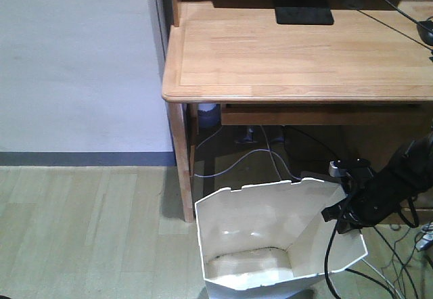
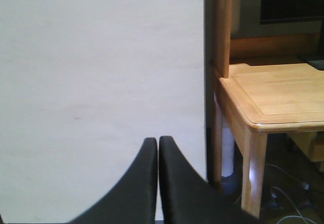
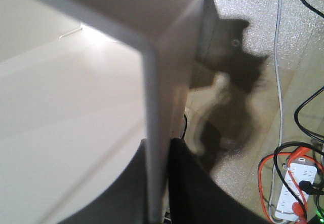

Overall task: Move trash bin to bedside with robot
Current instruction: 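Drive the base away from the desk, carrying the bin in the right gripper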

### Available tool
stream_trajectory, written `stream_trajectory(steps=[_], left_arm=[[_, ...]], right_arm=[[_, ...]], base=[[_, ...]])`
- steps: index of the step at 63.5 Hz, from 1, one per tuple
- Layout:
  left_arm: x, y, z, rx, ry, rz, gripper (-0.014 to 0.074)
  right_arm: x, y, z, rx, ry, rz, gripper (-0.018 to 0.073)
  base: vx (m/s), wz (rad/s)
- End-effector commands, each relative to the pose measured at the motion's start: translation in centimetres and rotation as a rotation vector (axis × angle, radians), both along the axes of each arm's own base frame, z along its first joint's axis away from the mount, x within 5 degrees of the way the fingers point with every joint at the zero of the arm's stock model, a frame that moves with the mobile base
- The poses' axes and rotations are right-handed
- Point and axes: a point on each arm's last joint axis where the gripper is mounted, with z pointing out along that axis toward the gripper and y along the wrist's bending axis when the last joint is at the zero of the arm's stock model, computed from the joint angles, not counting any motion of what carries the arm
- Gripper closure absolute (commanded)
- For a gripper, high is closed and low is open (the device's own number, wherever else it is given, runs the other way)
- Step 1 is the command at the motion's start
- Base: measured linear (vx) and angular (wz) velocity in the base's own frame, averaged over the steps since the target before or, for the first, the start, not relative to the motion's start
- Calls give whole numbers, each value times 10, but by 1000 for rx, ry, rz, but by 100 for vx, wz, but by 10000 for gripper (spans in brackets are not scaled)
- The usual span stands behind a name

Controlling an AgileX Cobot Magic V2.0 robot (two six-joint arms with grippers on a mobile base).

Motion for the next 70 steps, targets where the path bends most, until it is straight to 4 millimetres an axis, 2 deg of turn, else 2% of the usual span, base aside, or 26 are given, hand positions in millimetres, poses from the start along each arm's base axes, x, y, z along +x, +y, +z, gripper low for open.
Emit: stream_trajectory(steps=[1, 32, 70], left_arm=[[-1, 0, 14, -4, -98, -3, 603], [-1, 0, 14, -4, -98, -3, 603], [-1, 0, 14, -4, -98, -3, 603]], right_arm=[[5, 6, 23, 76, -6, -8, 566], [5, 6, 23, 76, -6, -7, 566], [5, 6, 23, 76, -6, -7, 566]], base=[[-4, 16], [-5, 25], [-4, 48]])
